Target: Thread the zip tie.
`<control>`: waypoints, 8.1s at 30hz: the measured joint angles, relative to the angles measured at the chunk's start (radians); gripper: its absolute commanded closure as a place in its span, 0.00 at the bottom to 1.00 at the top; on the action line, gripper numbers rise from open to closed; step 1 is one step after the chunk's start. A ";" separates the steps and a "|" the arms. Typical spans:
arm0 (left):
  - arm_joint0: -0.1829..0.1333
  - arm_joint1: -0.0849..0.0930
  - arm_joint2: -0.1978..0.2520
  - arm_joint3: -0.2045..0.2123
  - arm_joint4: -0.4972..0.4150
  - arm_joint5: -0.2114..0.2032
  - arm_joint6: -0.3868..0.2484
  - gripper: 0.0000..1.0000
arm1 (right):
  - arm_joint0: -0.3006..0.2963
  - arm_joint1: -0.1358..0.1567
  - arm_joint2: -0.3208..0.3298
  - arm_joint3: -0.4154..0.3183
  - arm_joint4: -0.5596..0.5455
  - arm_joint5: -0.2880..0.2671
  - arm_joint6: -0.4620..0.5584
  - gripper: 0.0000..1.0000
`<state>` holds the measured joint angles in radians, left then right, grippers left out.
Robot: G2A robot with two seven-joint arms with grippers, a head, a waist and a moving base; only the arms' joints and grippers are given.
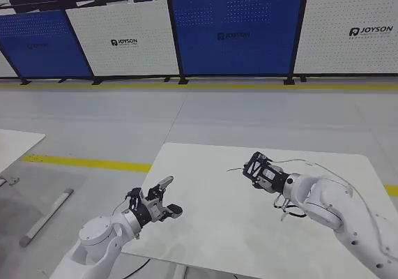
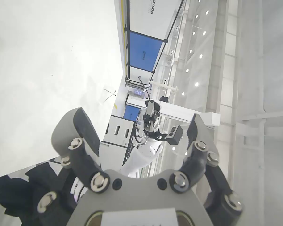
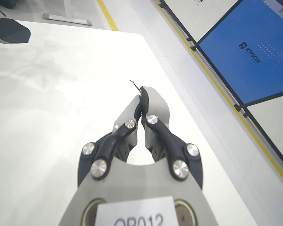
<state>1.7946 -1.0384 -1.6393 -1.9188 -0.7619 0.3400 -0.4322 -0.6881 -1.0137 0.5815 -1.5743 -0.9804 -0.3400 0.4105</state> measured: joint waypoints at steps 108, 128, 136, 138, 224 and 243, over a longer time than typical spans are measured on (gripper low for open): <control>-0.392 0.102 0.479 0.108 -0.510 -0.003 0.418 0.86 | 0.128 -0.007 -0.278 -0.109 -0.469 0.000 -0.206 1.00; -0.395 0.084 0.481 0.107 -0.506 0.000 0.429 0.90 | 0.128 -0.007 -0.278 -0.109 -0.469 0.000 -0.206 1.00; -0.405 0.082 0.487 0.112 -0.509 0.000 0.429 1.00 | 0.128 -0.007 -0.278 -0.109 -0.469 0.000 -0.206 1.00; -0.405 0.082 0.487 0.112 -0.508 0.000 0.430 1.00 | 0.127 -0.007 -0.278 -0.109 -0.469 0.000 -0.206 1.00; -0.342 0.045 0.609 0.154 0.227 -0.349 0.585 1.00 | 0.032 -0.149 -0.003 0.665 1.726 0.071 0.761 0.00; -0.417 -0.001 0.734 0.166 0.332 -0.270 0.682 1.00 | 0.031 -0.148 -0.003 0.663 1.726 0.068 0.761 0.00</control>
<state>1.3772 -1.0394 -0.9052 -1.7525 -0.4303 0.0699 0.2499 -0.6569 -1.1615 0.5789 -0.9115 0.7455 -0.2718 1.1716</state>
